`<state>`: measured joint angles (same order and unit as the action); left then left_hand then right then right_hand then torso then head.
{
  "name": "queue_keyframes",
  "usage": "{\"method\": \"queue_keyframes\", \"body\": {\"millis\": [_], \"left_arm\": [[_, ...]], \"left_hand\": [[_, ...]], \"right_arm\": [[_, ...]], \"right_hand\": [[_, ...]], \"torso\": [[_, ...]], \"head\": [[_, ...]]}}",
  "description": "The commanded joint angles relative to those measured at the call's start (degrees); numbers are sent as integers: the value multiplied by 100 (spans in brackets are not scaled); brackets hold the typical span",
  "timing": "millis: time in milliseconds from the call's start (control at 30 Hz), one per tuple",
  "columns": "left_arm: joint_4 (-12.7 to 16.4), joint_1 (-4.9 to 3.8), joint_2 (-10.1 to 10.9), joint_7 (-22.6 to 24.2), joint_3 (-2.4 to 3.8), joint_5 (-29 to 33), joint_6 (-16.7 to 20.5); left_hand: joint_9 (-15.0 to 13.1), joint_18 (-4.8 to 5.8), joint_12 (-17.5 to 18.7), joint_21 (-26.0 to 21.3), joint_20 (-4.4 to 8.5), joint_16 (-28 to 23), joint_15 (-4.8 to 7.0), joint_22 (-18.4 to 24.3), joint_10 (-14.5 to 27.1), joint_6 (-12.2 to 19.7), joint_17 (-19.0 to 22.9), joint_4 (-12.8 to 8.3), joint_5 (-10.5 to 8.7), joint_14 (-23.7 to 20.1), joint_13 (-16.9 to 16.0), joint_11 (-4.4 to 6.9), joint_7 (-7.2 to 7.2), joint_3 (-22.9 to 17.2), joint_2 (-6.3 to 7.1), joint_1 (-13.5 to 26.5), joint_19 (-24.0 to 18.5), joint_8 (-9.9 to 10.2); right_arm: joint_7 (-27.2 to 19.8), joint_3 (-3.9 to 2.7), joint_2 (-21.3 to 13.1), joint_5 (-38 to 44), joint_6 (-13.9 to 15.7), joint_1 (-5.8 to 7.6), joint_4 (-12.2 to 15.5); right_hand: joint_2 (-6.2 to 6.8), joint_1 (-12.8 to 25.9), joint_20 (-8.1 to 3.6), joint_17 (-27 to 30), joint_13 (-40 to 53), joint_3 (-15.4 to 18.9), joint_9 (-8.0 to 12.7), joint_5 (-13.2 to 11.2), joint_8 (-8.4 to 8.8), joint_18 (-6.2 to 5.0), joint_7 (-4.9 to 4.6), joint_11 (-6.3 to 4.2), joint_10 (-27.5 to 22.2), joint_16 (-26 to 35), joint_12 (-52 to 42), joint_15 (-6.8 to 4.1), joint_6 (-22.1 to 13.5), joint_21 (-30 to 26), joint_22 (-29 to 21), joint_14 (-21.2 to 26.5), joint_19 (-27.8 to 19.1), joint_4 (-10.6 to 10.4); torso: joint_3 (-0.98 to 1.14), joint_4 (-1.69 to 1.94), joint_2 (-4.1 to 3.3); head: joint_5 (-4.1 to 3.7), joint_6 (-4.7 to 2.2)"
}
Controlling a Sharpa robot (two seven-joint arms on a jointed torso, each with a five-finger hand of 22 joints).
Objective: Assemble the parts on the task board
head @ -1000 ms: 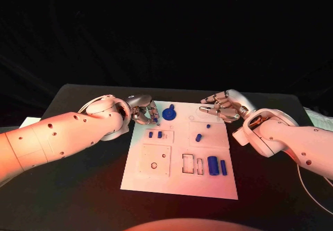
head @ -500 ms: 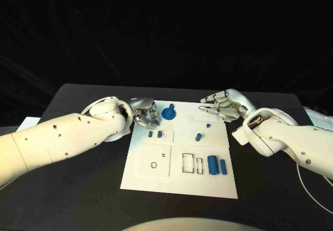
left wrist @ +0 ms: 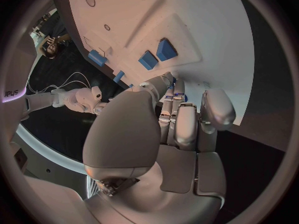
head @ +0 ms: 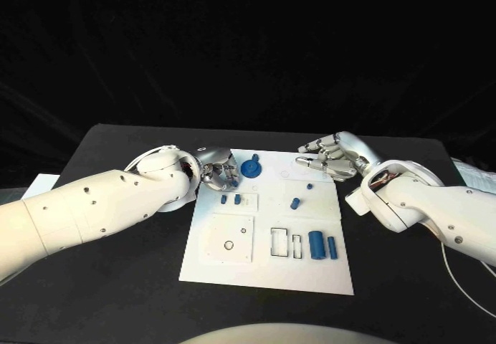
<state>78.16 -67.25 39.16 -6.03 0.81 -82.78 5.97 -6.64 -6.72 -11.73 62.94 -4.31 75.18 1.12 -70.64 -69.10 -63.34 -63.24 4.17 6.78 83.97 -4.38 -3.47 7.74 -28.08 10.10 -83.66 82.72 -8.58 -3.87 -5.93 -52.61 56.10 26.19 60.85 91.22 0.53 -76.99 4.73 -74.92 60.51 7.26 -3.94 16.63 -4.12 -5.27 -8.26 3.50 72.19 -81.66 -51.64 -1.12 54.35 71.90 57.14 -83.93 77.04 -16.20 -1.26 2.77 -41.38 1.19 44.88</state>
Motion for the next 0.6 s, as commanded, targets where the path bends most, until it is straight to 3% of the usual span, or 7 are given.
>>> {"method": "queue_keyframes", "body": {"millis": [33,400,600], "left_arm": [[-8,13,-17,-6,-5,-36,-130],[-20,14,-36,-52,-5,-45,-140],[-43,14,-39,-120,-5,-46,-182]], "left_hand": [[-7,110,20,15,-17,32,12,-4,-40,-35,8,3,-36,155,0,-8,-1,-42,8,62,0,20],[-1,109,44,19,-15,34,16,-12,-51,-42,17,-11,-37,153,-2,-5,-3,-48,13,77,-1,32],[93,112,262,-27,-60,20,-67,1,165,202,89,4,-33,133,44,-116,120,-56,96,213,-26,228]], "right_arm": [[-25,0,6,34,-64,-5,8],[-27,0,8,31,-68,-6,3],[-27,0,6,29,-69,-6,1]], "right_hand": [[-40,4,5,-212,-3,10,-7,22,-21,-91,-21,-14,-20,22,7,0,31,-27,-5,-333,-43,23],[-40,4,5,-212,-3,10,-7,22,-21,-91,-21,-14,-20,22,7,0,31,-27,-5,-333,-43,23],[-40,4,5,-212,-3,10,-7,22,-21,-91,-21,-14,-20,22,7,0,31,-27,-5,-333,-43,23]], "torso": [[-1,3,1],[1,-3,1],[1,2,1]], "head": [[-3,2],[-7,6],[-12,11]]}}
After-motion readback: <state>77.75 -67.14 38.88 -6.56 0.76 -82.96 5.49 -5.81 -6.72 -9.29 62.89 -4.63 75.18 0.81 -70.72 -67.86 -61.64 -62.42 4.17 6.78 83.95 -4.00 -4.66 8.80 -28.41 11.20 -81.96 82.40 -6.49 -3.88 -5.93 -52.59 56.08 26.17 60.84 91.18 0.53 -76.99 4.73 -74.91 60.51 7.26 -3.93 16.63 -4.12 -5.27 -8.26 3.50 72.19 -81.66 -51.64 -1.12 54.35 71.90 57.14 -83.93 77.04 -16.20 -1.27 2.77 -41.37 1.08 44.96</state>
